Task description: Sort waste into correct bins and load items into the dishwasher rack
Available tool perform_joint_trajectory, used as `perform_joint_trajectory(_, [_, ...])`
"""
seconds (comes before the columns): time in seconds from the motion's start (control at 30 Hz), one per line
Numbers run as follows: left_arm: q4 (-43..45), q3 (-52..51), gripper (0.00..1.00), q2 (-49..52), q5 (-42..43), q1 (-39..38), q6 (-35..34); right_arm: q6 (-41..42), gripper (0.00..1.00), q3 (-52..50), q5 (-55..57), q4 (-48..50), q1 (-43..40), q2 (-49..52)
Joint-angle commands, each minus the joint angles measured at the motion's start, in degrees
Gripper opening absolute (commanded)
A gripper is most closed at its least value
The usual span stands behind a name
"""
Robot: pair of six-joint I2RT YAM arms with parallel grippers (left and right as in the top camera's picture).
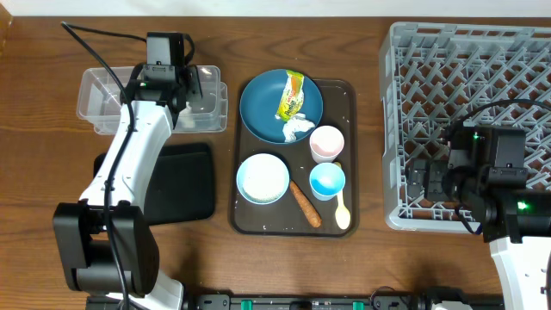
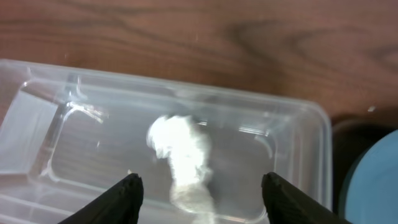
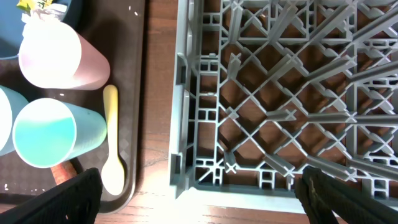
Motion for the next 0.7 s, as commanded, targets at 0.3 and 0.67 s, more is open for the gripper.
perform_joint_trajectory(0.3, [4.33, 0.44, 0.66, -1.03, 19.71, -7.1, 0.24, 0.5, 0.99, 1.14, -0.02, -0.07, -0.26, 0.07])
perform_joint_trajectory(0.67, [7.32, 0.44, 0.68, 7.78, 19.74, -15.47, 0.22, 0.5, 0.99, 1.14, -0.02, -0.09, -0.26, 0.07])
